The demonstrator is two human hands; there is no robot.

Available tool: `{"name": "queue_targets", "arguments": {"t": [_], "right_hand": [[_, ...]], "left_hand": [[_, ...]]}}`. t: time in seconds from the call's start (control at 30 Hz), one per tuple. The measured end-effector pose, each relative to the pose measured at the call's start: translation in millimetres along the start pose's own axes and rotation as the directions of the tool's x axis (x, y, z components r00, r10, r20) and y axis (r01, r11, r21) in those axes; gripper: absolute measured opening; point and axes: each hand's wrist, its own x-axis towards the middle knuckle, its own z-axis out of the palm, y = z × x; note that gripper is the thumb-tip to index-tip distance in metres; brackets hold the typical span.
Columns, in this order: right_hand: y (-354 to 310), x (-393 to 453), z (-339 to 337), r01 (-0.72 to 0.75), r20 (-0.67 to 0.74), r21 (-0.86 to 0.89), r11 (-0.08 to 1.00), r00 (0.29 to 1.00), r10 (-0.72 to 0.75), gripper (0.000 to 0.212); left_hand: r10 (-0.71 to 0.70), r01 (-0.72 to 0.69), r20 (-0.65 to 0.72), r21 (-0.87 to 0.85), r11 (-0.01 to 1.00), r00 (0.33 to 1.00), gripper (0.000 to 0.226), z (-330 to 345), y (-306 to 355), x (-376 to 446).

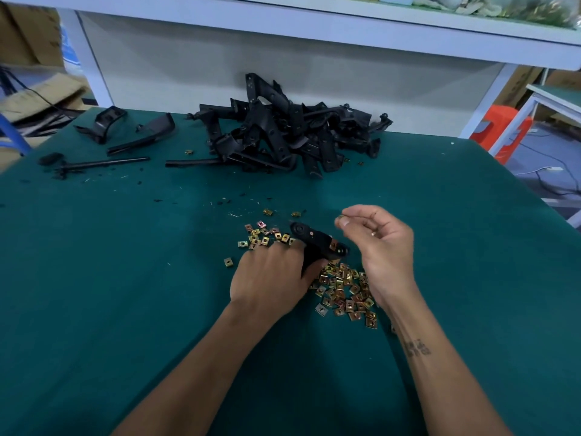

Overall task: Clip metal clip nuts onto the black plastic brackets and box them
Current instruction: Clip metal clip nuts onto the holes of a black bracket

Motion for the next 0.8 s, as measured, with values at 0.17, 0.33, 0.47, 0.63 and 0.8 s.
{"name": "queue_targets", "arguments": {"t": [0.17, 0.33, 0.47, 0.63, 0.8], "right_hand": [[3, -6, 21, -0.080, 0.081, 0.024, 0.996, 0.994, 0.078, 0.016], [4, -8, 25, -0.139, 0.075, 0.101, 0.985, 0.988, 0.132, 0.020], [3, -10, 29, -0.175, 0.049, 0.178, 0.968, 0.984, 0.169, 0.022], [2, -11, 29, -0.181, 0.045, 0.174, 0.968, 0.983, 0.176, 0.026], [4, -12, 30, -0.171, 0.035, 0.170, 0.971, 0.985, 0.167, 0.029]], "left_hand": [[0.024, -0.024, 0.008, 0.038, 0.999, 1.000, 0.051, -6, 2, -1], [0.020, -0.020, 0.004, 0.025, 0.999, 1.000, 0.052, -6, 2, -1], [0.021, -0.021, 0.021, 0.017, 1.000, 1.000, 0.051, -7, 2, -1], [0.013, -0.013, 0.021, 0.006, 1.000, 1.000, 0.054, -6, 3, -1], [0.014, -0.013, 0.030, -0.024, 1.000, 0.999, 0.058, -1, 1, -1]]}}
